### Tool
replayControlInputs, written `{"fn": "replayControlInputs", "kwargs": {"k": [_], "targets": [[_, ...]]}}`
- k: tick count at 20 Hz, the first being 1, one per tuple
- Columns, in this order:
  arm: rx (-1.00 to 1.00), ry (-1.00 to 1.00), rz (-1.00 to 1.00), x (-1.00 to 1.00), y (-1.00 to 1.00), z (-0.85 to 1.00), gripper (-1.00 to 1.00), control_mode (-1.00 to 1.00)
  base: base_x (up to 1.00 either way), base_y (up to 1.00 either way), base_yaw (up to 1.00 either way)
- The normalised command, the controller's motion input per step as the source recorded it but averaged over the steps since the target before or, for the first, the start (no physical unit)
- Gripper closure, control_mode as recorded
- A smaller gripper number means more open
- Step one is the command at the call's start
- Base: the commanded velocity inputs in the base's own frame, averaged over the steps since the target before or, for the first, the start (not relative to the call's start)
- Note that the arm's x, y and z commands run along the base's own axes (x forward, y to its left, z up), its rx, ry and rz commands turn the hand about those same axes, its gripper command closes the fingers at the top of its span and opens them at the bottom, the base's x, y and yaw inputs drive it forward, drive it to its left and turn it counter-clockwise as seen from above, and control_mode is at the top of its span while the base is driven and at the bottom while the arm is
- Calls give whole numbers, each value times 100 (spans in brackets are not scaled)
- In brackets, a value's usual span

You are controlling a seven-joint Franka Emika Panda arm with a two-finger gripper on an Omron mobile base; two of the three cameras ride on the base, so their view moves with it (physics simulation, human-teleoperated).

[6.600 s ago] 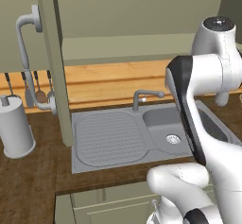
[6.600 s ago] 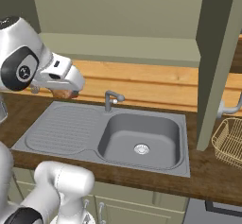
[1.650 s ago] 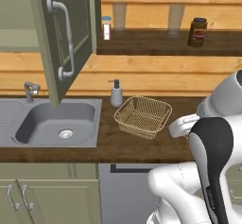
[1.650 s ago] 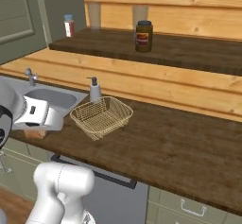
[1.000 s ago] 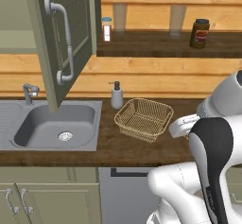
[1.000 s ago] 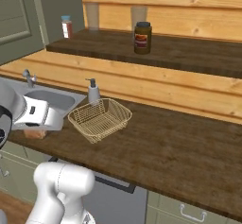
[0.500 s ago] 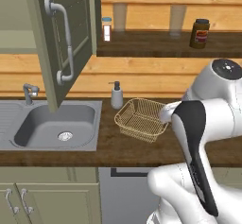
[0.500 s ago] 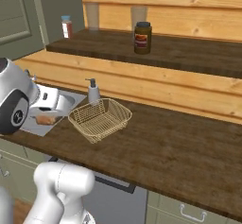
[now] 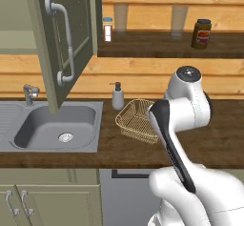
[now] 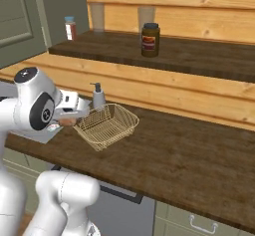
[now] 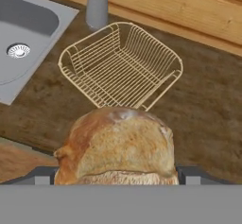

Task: Open the cabinet, pick up the bread from the cabinet and place it in the basket. Then move the basket to the dining counter.

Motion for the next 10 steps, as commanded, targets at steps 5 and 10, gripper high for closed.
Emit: {"fn": "replayControlInputs", "kwargs": {"k": [5,10], "targets": [[0,5,0,70,0,-43,100,-100,0,0,0],[0,12,0,76,0,-46,100,-100,0,0,0]]}}
